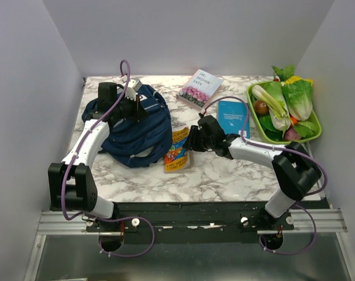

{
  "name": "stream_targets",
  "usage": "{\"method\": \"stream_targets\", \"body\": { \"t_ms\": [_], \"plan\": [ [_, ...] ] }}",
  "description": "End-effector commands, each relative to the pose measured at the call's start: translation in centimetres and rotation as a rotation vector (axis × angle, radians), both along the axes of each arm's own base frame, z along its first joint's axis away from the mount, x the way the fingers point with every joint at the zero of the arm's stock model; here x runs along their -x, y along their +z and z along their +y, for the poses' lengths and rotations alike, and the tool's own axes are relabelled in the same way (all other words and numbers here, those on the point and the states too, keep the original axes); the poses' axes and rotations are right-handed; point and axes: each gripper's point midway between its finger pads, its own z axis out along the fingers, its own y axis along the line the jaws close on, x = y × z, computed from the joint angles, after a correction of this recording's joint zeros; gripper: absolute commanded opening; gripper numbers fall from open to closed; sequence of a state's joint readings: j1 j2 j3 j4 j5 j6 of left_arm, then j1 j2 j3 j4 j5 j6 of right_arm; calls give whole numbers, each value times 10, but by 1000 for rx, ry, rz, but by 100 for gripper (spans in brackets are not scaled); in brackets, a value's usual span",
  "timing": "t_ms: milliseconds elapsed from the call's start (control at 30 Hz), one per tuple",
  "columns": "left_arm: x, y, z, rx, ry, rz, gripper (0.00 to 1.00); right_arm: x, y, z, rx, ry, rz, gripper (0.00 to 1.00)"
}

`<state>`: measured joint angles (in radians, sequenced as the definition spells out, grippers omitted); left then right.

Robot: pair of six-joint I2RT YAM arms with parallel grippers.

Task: Pack the student bag
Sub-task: Pick up the book from the center of the board.

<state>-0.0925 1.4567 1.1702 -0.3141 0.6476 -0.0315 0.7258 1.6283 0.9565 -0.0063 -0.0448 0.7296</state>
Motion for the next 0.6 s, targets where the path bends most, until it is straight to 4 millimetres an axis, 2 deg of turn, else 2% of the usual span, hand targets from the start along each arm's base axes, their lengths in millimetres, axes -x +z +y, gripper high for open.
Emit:
{"method": "stream_targets", "body": {
  "t_ms": [0, 33, 167, 267, 300, 367, 500, 567],
  "plan": [
    [-2, 35, -9, 45, -35, -117, 0, 12, -20, 22, -16, 78, 78, 45],
    [-2, 34, -9, 45, -37, -114, 0, 16, -30, 15, 27, 70, 110, 45],
    [-2, 32, -9, 43, -38, -112, 0, 14, -34, 13, 40, 61, 113, 41],
    [-1, 31, -9, 44, -39, -111, 0, 14, -38, 14, 48, 59, 120, 25],
    [-1, 32, -9, 42, -38, -113, 0, 13, -39, 14, 48, 60, 122, 14],
    [-1, 32, -9, 42, -39, -114, 0, 13, -41, 14, 50, 57, 123, 1],
    [0, 35, -9, 41, -42, -120, 0, 12, -35, 10, 29, 27, 103, 1],
    [0, 34, -9, 40, -42, -121, 0, 13, -24, 8, 7, 22, 84, 1]
  ]
}}
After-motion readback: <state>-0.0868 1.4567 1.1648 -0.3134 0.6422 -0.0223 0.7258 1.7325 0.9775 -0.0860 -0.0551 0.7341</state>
